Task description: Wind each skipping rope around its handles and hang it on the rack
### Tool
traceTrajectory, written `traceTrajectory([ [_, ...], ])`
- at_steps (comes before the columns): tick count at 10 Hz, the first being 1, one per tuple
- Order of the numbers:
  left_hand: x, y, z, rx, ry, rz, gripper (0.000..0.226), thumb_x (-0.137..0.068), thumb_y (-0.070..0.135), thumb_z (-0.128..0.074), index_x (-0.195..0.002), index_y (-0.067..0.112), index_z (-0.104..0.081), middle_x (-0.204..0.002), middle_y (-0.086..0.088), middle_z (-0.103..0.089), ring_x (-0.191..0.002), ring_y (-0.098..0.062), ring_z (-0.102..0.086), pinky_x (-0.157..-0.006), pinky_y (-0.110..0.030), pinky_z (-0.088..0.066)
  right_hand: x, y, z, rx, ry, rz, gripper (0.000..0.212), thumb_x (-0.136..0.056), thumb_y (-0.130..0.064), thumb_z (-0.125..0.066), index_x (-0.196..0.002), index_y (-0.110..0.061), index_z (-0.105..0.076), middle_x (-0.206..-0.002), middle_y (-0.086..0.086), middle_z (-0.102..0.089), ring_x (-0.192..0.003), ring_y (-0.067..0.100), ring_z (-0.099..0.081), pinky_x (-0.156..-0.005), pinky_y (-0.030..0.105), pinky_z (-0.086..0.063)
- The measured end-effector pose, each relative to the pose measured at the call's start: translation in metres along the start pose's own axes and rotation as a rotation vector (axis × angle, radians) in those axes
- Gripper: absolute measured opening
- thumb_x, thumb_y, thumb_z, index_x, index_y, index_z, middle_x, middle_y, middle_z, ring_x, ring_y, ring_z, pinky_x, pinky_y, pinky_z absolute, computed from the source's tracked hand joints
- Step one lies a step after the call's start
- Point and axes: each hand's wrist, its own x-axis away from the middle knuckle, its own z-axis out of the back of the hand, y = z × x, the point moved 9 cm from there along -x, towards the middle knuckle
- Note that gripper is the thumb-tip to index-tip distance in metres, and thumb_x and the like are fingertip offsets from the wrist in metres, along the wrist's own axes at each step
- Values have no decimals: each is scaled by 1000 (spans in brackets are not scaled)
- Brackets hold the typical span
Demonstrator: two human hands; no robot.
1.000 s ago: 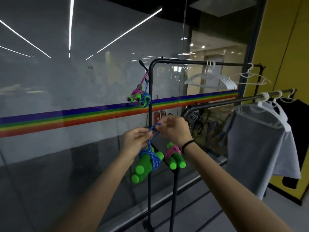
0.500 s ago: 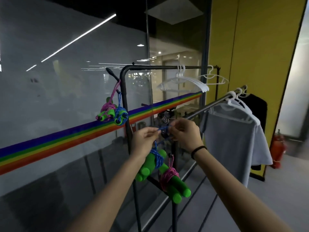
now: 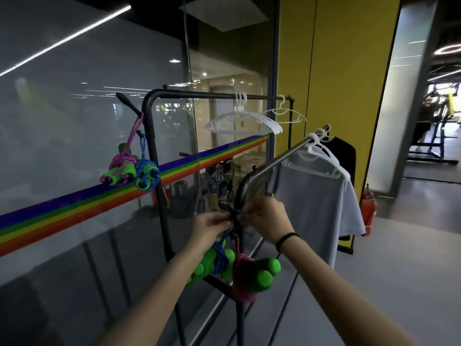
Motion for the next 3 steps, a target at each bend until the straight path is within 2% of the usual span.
traceTrajectory([
  [1, 3, 2, 0, 41, -5, 10, 27, -79, -6, -65, -106, -5, -65, -90, -10, -64, -70, -12, -58, -51, -6, -45, -2, -2, -2, -14, -10, 8, 14, -74, -27, -74, -69, -25, -61, -80, 1, -70, -77, 16, -65, -72, 33, -55],
  [2, 10, 11, 6, 41, 5, -9, 14, -81, -2, -65, -94, 0, -69, -79, -4, -66, -71, -15, -61, -57, -12, -49, -3, -8, -2, -35, -16, 55, 9, -78, -27, -70, -74, -20, -65, -77, 0, -71, -74, 13, -66, -71, 29, -56],
  [3, 17, 19, 9, 80, 43, -7, 12, -83, 2, -64, -79, 12, -69, -76, -3, -67, -72, -14, -64, -61, -19, -53, -2, -14, 2, -74, -19, 90, 9, -82, -23, -65, -75, -17, -66, -75, 2, -70, -72, 15, -67, -70, 30, -57],
])
